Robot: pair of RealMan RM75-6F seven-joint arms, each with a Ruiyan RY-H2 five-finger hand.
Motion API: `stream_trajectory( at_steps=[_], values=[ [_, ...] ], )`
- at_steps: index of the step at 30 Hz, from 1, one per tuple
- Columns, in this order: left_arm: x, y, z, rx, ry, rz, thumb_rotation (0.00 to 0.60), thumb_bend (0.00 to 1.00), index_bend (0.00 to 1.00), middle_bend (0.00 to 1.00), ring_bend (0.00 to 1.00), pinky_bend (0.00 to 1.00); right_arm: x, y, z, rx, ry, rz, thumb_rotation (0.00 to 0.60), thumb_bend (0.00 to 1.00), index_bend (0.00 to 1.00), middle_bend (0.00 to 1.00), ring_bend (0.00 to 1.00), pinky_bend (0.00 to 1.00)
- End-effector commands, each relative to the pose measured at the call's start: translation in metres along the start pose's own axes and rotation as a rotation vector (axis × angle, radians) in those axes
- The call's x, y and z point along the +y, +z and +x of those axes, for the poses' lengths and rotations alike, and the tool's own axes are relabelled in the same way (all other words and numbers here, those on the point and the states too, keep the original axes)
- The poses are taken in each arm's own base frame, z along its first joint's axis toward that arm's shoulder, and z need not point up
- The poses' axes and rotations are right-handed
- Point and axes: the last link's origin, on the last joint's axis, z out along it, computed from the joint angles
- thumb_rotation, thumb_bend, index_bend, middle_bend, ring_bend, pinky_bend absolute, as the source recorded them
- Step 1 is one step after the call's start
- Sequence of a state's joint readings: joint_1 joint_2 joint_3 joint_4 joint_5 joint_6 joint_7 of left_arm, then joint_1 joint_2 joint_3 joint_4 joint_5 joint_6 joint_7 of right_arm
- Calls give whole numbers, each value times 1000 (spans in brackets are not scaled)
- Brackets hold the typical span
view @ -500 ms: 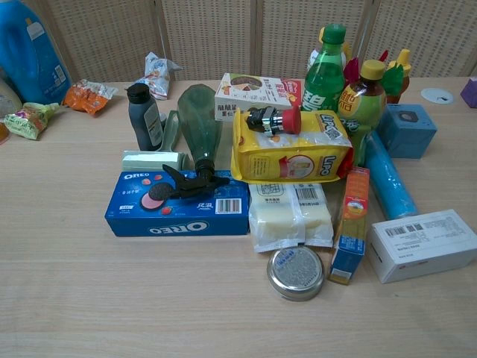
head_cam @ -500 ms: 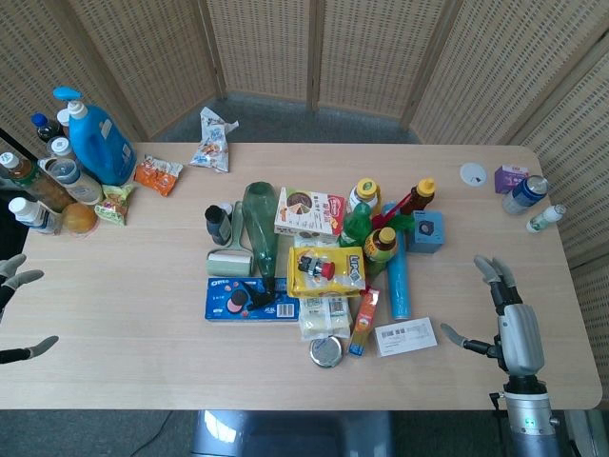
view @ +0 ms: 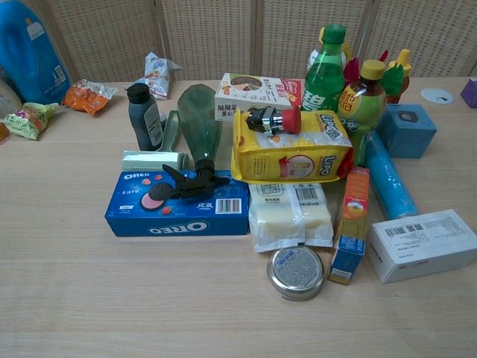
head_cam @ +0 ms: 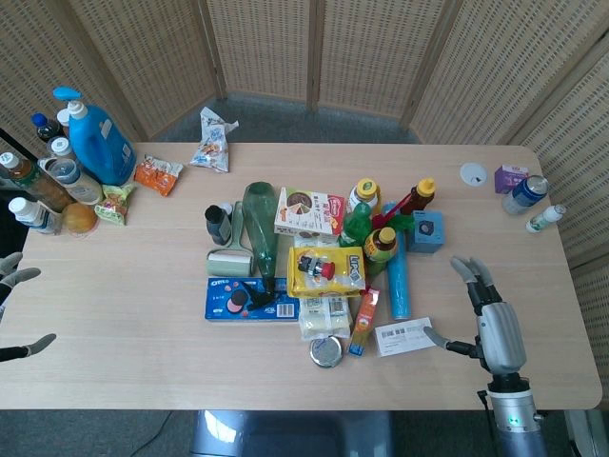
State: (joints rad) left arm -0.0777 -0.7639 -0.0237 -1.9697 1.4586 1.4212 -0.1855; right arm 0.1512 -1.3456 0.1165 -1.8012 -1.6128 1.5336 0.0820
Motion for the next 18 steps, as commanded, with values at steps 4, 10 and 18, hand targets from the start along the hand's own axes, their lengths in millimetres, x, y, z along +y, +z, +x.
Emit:
stream_trajectory(
  at_steps=[4, 10, 18],
  values=[
    [0, 3, -3, -6, 7, 9, 600, 0, 214, 0, 0, 0, -47, 23, -12, -41, -7, 138, 600, 0, 15, 26, 0, 249],
    [-1, 4, -3, -5, 8, 16, 600, 0, 213, 0, 0, 0, -88, 47, -25, -66, -36, 232, 600, 0, 27, 36, 0, 249],
    [-3, 5, -4, -10, 8, 21, 600, 0, 214, 0, 0, 0, -96, 74, -60, -157, -95, 265, 600, 0, 47, 46, 0, 249]
  ],
)
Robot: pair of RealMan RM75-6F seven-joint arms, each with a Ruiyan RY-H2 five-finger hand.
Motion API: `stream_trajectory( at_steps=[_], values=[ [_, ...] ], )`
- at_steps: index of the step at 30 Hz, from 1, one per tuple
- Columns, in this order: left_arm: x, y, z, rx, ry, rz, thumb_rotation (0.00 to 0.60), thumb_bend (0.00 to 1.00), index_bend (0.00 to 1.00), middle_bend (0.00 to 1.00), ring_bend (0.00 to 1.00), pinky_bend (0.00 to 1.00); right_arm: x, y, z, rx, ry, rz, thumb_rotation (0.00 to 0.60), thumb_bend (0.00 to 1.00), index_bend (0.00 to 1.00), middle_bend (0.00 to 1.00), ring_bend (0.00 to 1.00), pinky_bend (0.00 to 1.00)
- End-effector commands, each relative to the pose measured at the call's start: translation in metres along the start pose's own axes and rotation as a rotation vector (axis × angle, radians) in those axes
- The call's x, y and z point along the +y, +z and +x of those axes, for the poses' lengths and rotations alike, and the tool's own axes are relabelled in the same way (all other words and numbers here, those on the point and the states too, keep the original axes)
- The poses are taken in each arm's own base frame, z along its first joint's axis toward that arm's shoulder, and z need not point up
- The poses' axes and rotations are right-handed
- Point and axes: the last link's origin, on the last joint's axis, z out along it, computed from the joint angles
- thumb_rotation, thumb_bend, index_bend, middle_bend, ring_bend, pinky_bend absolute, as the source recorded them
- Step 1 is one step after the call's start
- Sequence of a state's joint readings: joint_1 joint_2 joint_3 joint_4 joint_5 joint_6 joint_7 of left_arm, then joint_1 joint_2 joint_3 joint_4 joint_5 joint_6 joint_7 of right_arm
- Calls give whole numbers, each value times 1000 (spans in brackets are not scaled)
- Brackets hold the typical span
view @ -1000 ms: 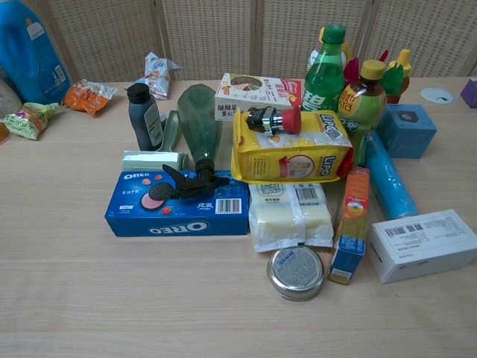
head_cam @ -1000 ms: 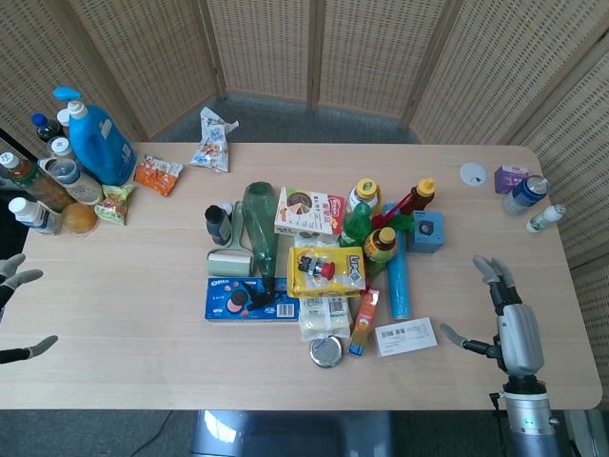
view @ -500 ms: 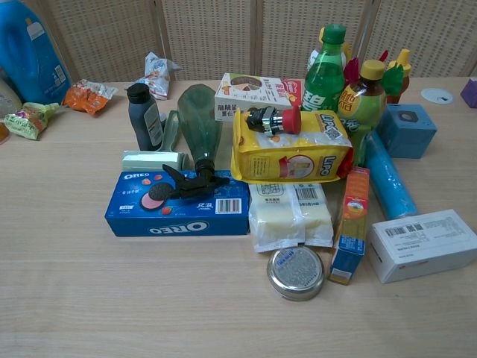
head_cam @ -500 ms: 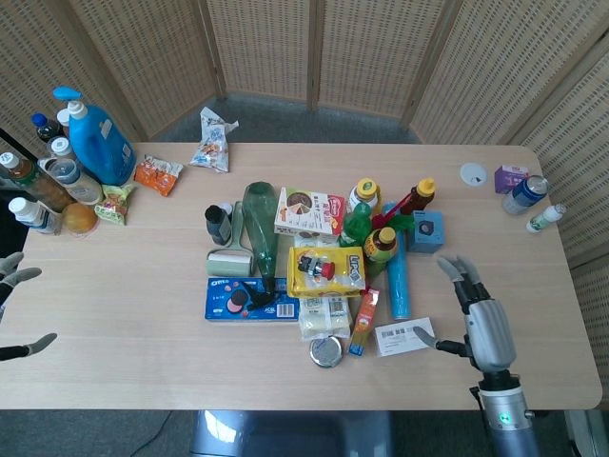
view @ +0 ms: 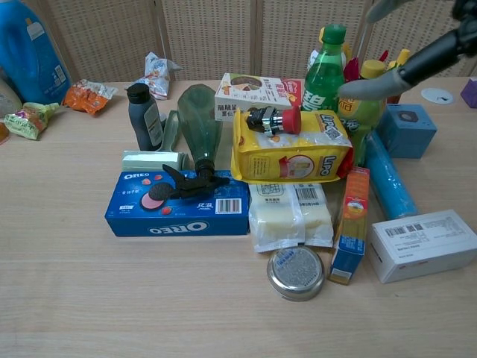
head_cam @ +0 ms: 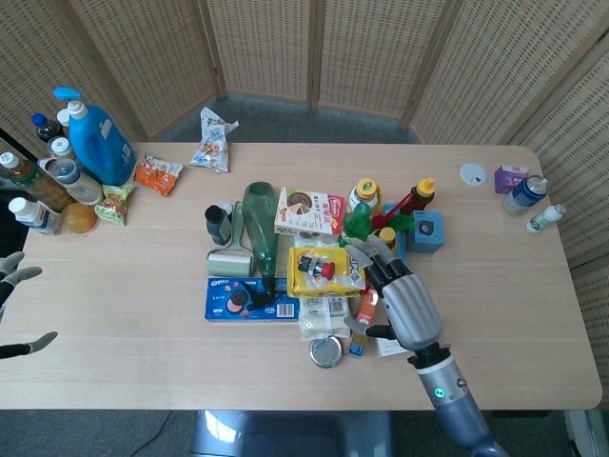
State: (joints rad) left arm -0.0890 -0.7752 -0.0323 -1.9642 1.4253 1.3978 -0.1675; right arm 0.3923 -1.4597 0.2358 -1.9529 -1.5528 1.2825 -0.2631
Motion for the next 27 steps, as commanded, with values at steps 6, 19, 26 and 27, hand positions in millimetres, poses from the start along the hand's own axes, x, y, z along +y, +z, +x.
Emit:
stream_trajectory(
  at_steps=[6, 19, 26, 27],
  values=[
    [-2, 4, -3, -10, 8, 13, 600, 0, 213, 0, 0, 0, 16, 29, -31, -84, -48, 25, 600, 0, 59, 60, 0, 249],
    [-4, 9, -5, -13, 11, 34, 600, 0, 213, 0, 0, 0, 26, 57, -55, -130, -115, 25, 600, 0, 81, 163, 0, 249],
    [-6, 11, -5, -14, 10, 41, 600, 0, 213, 0, 0, 0, 27, 64, -73, -159, -155, 24, 600, 0, 114, 215, 34, 249],
    [-6, 11, -5, -15, 10, 42, 600, 0, 213, 0, 0, 0, 27, 65, -75, -161, -162, 26, 600, 0, 126, 230, 48, 249]
  ],
)
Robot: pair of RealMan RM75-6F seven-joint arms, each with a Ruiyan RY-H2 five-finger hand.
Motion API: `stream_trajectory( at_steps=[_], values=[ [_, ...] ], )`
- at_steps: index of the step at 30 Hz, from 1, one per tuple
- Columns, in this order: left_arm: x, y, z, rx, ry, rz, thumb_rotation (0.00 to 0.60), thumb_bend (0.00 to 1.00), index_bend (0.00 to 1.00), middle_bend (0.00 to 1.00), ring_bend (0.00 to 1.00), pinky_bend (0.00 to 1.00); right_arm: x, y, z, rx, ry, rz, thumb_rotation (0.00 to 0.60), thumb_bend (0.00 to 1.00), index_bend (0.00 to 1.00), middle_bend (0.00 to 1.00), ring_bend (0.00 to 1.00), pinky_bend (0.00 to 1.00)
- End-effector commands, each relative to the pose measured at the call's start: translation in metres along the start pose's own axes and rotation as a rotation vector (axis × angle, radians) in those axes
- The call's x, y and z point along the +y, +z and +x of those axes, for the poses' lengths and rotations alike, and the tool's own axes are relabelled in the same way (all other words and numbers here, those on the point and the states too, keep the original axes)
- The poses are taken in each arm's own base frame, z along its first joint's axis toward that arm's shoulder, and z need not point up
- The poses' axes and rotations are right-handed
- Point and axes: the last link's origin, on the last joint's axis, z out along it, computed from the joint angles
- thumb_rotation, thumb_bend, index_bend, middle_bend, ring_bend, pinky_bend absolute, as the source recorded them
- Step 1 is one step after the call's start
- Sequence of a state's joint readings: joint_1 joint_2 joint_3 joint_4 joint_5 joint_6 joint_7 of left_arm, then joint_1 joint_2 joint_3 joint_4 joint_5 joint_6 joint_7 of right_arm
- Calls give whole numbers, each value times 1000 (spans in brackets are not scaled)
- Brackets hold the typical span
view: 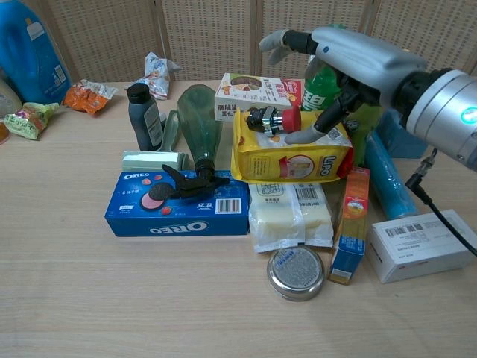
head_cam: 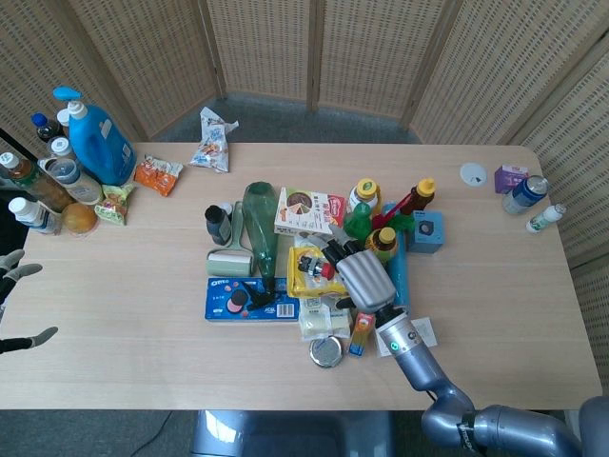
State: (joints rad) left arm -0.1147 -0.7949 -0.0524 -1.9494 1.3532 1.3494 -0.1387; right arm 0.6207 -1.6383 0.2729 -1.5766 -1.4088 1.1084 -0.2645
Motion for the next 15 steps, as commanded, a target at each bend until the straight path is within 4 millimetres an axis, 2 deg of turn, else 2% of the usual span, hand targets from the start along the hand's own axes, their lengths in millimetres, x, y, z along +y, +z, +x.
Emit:
stream_trajectory(
  at_steps=[1, 5, 12, 15],
  values=[
    [0, 0, 0, 0, -1, 0, 600, 0, 214, 0, 0, 0, -2, 4, -6, -10, -20, 3, 600, 0, 133, 236, 56, 249],
    [-1, 1, 1, 2, -4, 3, 600, 0, 214, 0, 0, 0, -3, 10, -12, -14, -23, -5, 600, 0, 139, 258, 89, 253],
    [-2, 2, 1, -1, -6, 6, 600, 0, 213, 0, 0, 0, -2, 19, -18, -2, -34, -19, 600, 0, 200, 368, 199, 352],
    [-2, 3, 1, -1, -7, 7, 600, 0, 214, 0, 0, 0, -1, 22, -19, -3, -34, -29, 600, 0, 209, 380, 213, 373]
  ],
)
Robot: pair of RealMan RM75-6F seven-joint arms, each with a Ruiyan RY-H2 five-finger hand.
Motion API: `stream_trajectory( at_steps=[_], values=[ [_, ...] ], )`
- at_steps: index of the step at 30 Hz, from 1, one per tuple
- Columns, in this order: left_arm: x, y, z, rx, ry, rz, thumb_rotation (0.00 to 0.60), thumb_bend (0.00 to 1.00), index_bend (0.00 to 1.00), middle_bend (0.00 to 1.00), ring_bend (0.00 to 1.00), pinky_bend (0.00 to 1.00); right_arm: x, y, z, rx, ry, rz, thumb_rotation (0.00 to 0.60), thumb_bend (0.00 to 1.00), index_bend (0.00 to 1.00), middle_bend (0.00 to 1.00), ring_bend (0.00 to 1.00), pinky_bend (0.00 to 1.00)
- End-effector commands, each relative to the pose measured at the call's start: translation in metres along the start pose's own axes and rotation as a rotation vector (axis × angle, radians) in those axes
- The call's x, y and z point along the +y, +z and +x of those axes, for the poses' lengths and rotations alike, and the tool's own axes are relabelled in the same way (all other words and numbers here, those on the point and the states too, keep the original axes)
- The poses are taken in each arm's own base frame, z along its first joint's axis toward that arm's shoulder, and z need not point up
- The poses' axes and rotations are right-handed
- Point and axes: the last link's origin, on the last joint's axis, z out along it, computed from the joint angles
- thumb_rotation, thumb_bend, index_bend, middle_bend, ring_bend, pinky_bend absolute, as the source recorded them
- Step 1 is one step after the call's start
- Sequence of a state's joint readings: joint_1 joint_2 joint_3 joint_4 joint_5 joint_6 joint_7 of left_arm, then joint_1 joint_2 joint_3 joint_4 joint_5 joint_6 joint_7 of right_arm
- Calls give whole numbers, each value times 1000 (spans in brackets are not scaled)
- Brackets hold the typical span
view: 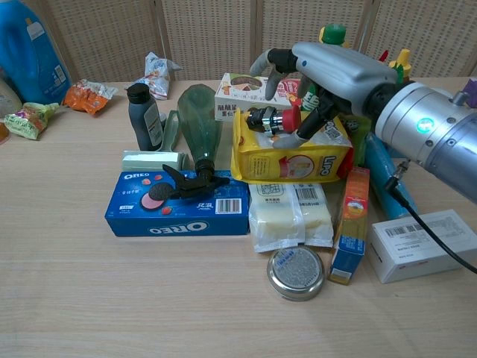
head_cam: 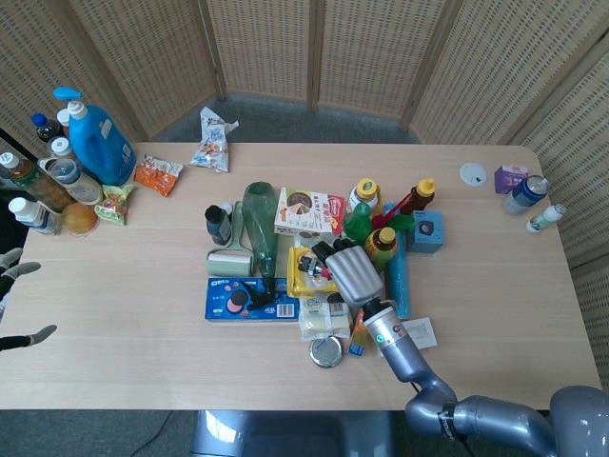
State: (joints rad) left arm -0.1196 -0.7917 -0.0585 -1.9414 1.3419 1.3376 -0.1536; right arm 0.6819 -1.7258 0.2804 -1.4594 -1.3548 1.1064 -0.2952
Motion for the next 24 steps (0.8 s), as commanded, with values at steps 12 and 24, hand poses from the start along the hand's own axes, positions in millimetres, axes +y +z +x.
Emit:
stream_trajectory(
  at_steps=[12, 24],
  values=[
    [0, 1, 0, -2, -2, 2, 600, 0, 213, 0, 0, 0, 7, 11, -7, -11, -15, -27, 600, 0, 324, 499, 359, 547],
    [0, 0, 0, -2, -3, 0, 600, 0, 214, 0, 0, 0, 12, 9, -3, 27, -2, -39, 600, 10, 491, 655, 526, 731]
  ],
)
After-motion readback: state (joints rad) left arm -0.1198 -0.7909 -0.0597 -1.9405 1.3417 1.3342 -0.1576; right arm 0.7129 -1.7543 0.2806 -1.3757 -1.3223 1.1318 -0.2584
